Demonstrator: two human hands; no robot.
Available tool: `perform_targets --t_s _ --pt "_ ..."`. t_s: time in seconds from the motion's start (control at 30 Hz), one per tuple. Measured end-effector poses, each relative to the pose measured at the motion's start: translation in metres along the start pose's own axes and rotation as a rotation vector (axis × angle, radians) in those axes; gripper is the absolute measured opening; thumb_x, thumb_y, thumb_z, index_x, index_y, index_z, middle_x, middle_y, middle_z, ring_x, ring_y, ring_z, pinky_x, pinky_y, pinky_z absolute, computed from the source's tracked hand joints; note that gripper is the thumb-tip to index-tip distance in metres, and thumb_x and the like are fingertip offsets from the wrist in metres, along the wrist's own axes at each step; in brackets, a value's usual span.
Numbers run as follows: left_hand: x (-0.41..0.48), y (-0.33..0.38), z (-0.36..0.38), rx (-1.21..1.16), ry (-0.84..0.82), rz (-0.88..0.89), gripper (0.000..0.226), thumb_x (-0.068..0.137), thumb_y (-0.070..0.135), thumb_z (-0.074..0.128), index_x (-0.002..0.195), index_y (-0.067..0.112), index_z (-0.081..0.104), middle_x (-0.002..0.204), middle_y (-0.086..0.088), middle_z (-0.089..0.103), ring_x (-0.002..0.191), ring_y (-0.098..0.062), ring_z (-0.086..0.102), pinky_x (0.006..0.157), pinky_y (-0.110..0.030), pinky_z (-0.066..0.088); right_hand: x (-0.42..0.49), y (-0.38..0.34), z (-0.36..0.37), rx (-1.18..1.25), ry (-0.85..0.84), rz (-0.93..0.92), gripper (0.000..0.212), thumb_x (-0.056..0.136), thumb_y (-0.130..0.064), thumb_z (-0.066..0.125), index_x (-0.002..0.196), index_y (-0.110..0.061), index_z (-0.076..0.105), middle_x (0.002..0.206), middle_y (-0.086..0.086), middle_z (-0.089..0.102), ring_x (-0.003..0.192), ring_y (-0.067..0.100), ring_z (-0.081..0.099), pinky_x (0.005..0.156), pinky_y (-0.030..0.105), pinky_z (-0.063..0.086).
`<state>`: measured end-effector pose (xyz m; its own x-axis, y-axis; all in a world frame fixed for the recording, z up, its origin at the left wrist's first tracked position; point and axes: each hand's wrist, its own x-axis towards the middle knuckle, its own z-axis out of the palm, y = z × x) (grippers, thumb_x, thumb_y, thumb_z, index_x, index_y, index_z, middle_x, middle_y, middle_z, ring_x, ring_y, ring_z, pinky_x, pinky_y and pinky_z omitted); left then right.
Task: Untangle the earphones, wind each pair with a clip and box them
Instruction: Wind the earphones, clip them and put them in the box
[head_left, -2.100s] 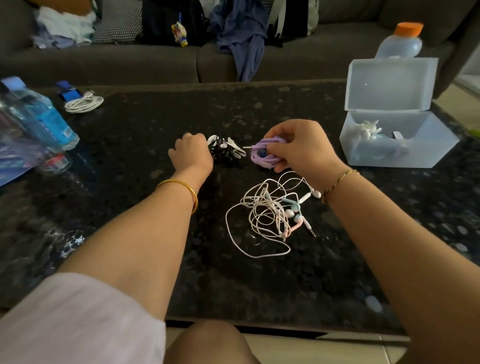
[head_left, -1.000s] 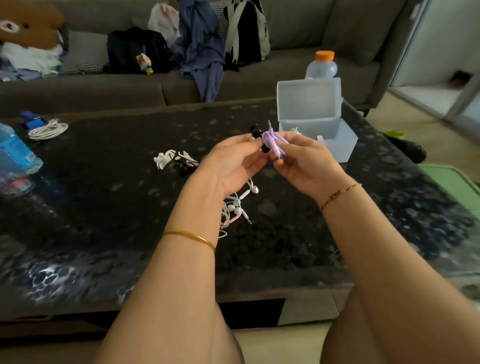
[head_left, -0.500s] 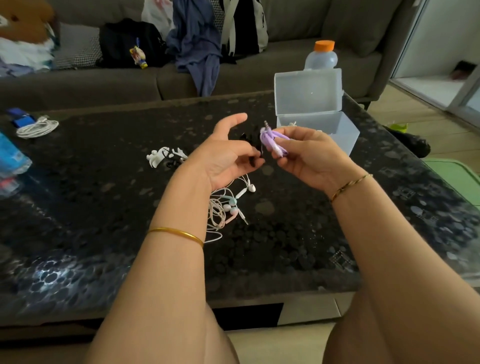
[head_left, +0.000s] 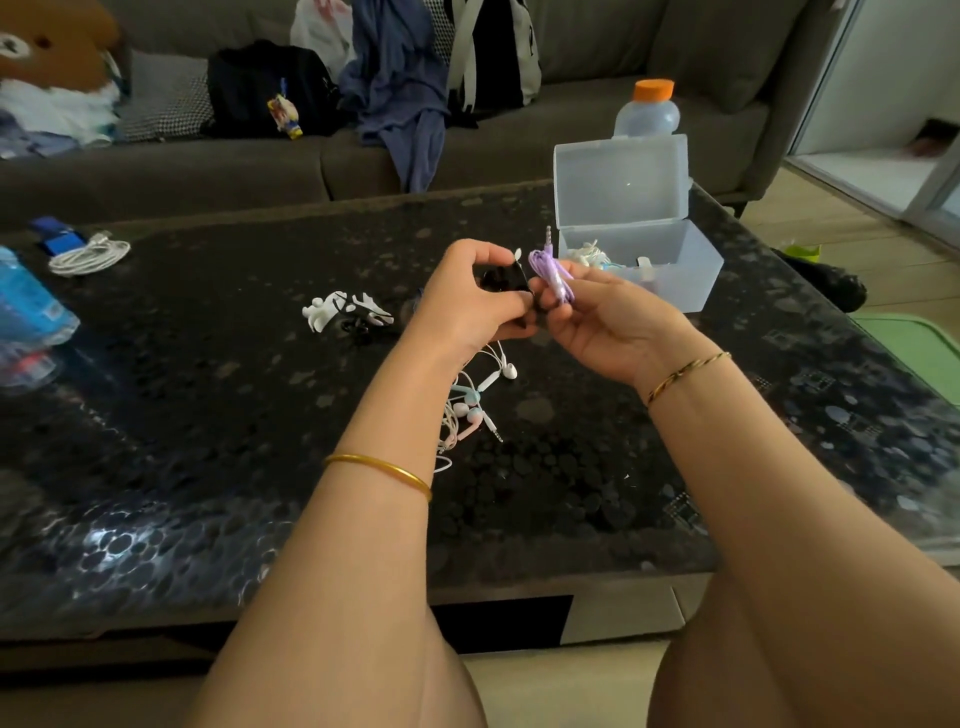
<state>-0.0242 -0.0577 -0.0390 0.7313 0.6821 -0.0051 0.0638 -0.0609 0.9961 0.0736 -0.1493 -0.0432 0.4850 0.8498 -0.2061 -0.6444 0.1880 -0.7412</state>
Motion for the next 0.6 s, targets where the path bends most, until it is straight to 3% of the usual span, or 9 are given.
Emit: perform_targets --t_s 0.13,0.4,0.6 --pt "0.0021 -0.0017 0.0008 -0.005 0.044 0.027 0.049 0.078 -0.017 0.061 0.109 0.018 0.050 0.114 -0.026 0.057 0.090 -0.034 0.068 0.071 -0.037 0.060 0.0025 0.0025 0.0006 0.066 0.060 -0.001 0.024 0.097 0.000 0.040 0.086 -0.006 0.061 0.062 0.008 0.061 0.045 0.006 0.056 0.040 0.011 0.044" --pt "0.0057 -0.0025 0.0004 -0.038 0.053 0.085 0.044 0.083 -0.017 0.057 0.114 0.014 0.058 0.116 -0.017 0.059 0.101 -0.028 0.066 0.077 -0.037 0.060 -0.0018 0.0049 0.0062 0.101 0.104 0.091 0.026 0.097 -0.003 0.041 0.082 -0.005 0.062 0.065 0.008 0.055 0.041 0.006 0.052 0.040 0.008 0.042" --pt "0.0014 0.0022 -0.0056 0.182 0.033 0.134 0.040 0.079 -0.007 0.069 0.111 0.015 0.060 0.108 -0.011 0.061 0.097 -0.025 0.067 0.075 -0.035 0.060 -0.0022 0.0056 0.0062 0.094 0.088 0.091 0.025 0.098 -0.001 0.040 0.084 -0.005 0.060 0.071 0.008 0.052 0.041 0.006 0.051 0.041 0.008 0.041"
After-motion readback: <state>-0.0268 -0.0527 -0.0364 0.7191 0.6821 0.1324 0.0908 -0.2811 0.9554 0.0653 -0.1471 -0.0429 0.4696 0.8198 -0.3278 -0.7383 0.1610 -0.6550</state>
